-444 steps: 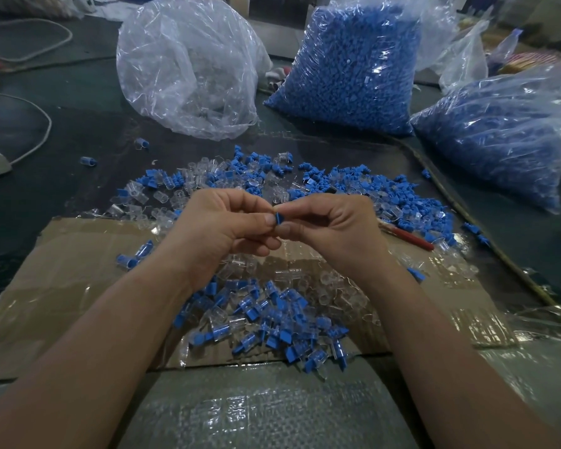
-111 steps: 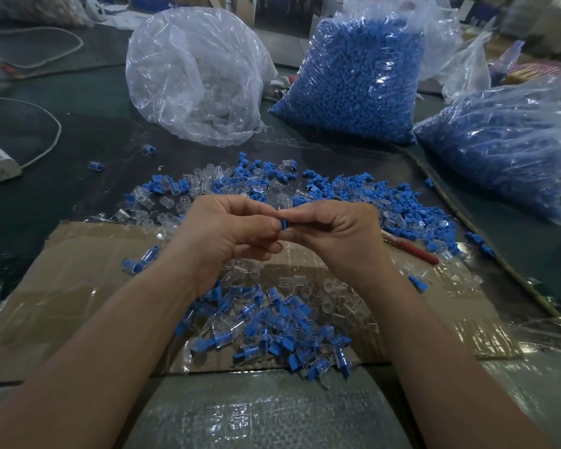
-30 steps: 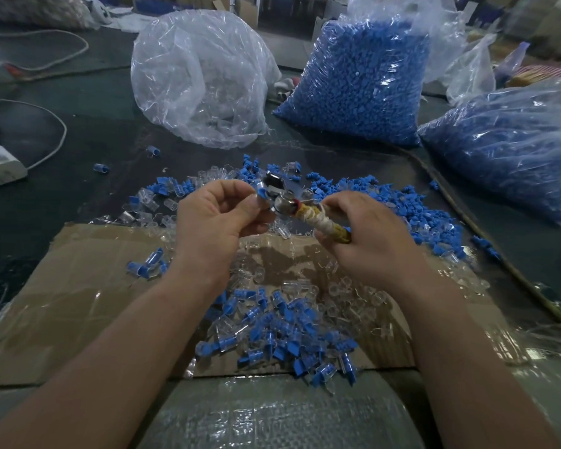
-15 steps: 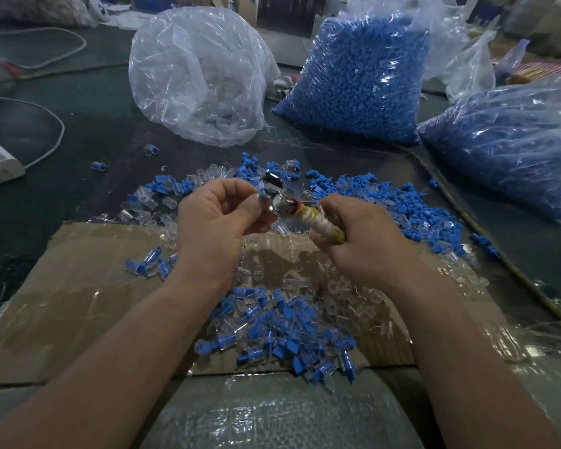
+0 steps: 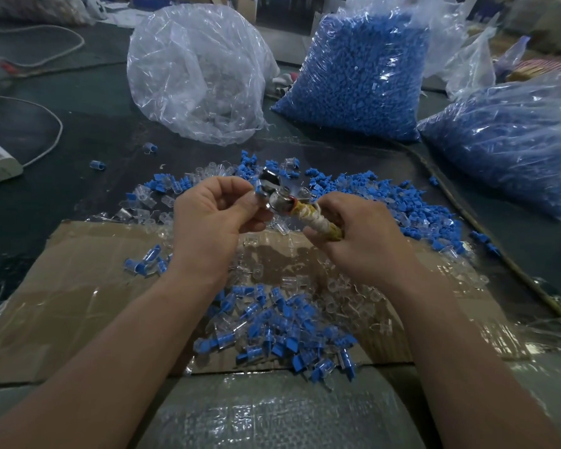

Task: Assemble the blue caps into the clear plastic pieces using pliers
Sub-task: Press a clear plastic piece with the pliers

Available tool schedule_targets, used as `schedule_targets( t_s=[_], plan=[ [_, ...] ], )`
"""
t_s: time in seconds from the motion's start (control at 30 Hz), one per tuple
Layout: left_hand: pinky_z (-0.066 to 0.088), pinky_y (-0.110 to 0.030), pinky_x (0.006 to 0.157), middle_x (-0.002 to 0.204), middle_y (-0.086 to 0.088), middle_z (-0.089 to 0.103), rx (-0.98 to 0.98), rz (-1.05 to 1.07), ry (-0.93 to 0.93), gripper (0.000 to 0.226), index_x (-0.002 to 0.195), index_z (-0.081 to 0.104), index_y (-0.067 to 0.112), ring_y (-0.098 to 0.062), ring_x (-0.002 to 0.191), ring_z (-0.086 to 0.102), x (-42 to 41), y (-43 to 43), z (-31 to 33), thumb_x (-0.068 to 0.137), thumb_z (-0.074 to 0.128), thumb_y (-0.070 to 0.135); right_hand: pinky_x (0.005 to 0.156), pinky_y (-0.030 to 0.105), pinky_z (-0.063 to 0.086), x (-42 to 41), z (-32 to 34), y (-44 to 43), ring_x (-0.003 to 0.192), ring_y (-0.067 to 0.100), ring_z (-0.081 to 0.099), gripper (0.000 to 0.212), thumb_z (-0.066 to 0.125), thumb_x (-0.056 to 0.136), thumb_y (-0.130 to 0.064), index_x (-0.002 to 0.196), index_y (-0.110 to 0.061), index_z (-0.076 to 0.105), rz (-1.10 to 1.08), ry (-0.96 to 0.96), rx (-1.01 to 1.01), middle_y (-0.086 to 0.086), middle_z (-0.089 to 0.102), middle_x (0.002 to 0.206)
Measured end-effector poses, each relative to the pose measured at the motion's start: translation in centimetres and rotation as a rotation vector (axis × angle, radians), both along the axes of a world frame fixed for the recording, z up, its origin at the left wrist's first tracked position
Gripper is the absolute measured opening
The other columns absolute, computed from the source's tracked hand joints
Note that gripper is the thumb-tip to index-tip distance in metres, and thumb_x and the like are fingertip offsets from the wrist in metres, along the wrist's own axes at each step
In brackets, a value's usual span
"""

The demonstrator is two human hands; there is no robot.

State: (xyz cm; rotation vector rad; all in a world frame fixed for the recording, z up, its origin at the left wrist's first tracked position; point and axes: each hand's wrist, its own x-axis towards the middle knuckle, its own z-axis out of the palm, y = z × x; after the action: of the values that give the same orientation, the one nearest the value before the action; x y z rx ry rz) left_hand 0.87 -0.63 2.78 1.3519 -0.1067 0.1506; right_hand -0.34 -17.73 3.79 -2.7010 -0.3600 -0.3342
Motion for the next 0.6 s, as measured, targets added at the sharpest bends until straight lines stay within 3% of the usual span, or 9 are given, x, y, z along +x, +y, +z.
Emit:
schedule_targets(
  t_s=[0.1, 0.23, 0.3, 0.37, 0.6],
  plan=[
    [0.052, -0.018, 0.051, 0.061, 0.001, 0.066, -0.020, 0.029, 0.031, 0.016, 0.076, 0.059, 0.011, -0.011, 0.055, 0.065, 0.1, 0.4, 0.1, 0.081, 0.059, -0.004, 0.067, 0.023, 0.041, 0.1, 0.2, -0.7, 0.075, 0.010, 0.049, 0.023, 0.064, 0.077, -0.038, 0.090, -0.023, 0.052, -0.024, -0.031, 0.080, -0.012, 0.047, 0.078],
    [0.050, -0.017, 0.048, 0.057, 0.003, 0.066, 0.007, -0.004, 0.072, 0.013, 0.075, 0.063, 0.012, -0.009, 0.051, 0.062, 0.3, 1.1, 0.6, 0.079, 0.063, 0.000, 0.058, 0.020, 0.032, 0.9, 0.2, -2.7, 0.070, 0.008, 0.047, 0.026, 0.070, 0.074, -0.037, 0.088, -0.025, 0.052, -0.201, -0.041, 0.111, -0.011, 0.050, 0.076],
    [0.049, -0.016, 0.047, 0.058, 0.002, 0.067, 0.087, -0.140, 0.066, 0.009, 0.073, 0.065, 0.013, -0.008, 0.051, 0.062, 0.1, 1.2, 1.0, 0.070, 0.067, 0.006, 0.056, 0.020, 0.030, 1.1, 0.0, -3.7, 0.067, 0.005, 0.044, 0.028, 0.072, 0.074, -0.038, 0.086, -0.026, 0.049, -0.288, 0.010, 0.078, -0.014, 0.047, 0.074],
    [0.047, -0.014, 0.046, 0.058, 0.001, 0.067, 0.179, -0.296, 0.041, 0.010, 0.070, 0.067, 0.013, -0.006, 0.050, 0.060, -0.4, 1.1, 1.2, 0.061, 0.066, 0.014, 0.057, 0.027, 0.030, 1.3, -0.2, -4.5, 0.071, 0.013, 0.047, 0.029, 0.072, 0.073, -0.039, 0.086, -0.023, 0.052, -0.362, 0.066, 0.028, -0.006, 0.051, 0.077],
    [0.051, -0.019, 0.055, 0.067, 0.002, 0.068, 0.434, -0.847, 0.026, 0.017, 0.073, 0.069, 0.015, -0.009, 0.060, 0.061, -1.6, 0.6, 1.2, 0.059, 0.071, 0.025, 0.066, 0.029, 0.034, 1.8, -0.8, -6.4, 0.072, 0.011, 0.045, 0.041, 0.076, 0.068, -0.045, 0.094, -0.024, 0.053, -0.563, 0.177, 0.048, -0.008, 0.048, 0.078]
  ],
)
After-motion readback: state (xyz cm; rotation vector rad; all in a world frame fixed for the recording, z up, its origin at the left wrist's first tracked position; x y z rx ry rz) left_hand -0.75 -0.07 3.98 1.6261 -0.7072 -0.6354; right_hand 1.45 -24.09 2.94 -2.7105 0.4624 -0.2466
